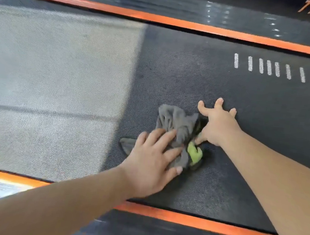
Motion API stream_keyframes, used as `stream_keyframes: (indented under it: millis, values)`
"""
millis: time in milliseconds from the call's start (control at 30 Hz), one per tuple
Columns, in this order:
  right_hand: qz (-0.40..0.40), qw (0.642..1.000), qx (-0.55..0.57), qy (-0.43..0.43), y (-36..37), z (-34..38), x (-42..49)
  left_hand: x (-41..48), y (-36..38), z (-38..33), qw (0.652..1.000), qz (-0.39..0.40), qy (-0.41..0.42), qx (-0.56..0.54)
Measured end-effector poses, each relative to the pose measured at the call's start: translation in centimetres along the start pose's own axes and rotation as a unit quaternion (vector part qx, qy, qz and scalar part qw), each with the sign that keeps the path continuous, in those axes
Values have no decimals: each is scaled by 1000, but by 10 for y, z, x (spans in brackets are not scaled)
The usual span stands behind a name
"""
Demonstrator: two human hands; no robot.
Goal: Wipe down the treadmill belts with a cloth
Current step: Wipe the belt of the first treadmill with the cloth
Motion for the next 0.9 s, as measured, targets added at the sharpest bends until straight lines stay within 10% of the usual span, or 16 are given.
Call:
stream_keyframes:
  millis: [167, 333, 600, 800, 900]
  values:
    - [2, 1000, -21, -17, 0, 1, -1, -33, -10, -8, 970, 55, 238, 21]
    - [11, 1000, -28, 1, 0, 2, -1, 5, -24, 37, 999, -24, -37, -6]
    - [13, 1000, -28, -1, -2, 2, -3, -18, -6, -17, 975, 48, 204, -75]
    - [4, 1000, -10, -1, 0, -1, -1, 19, -28, 59, 985, -101, -132, -47]
    - [3, 1000, -12, -1, 0, 1, -1, -4, -11, 8, 991, -52, -48, -114]
Point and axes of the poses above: each hand's wrist, its own x-axis towards the middle knuckle, its own y-axis out of the palm, z = x × y, the point moved 7 cm from there along x, towards the middle knuckle, and after that the axes turned 7 degrees about y, right-handed, at the moved point
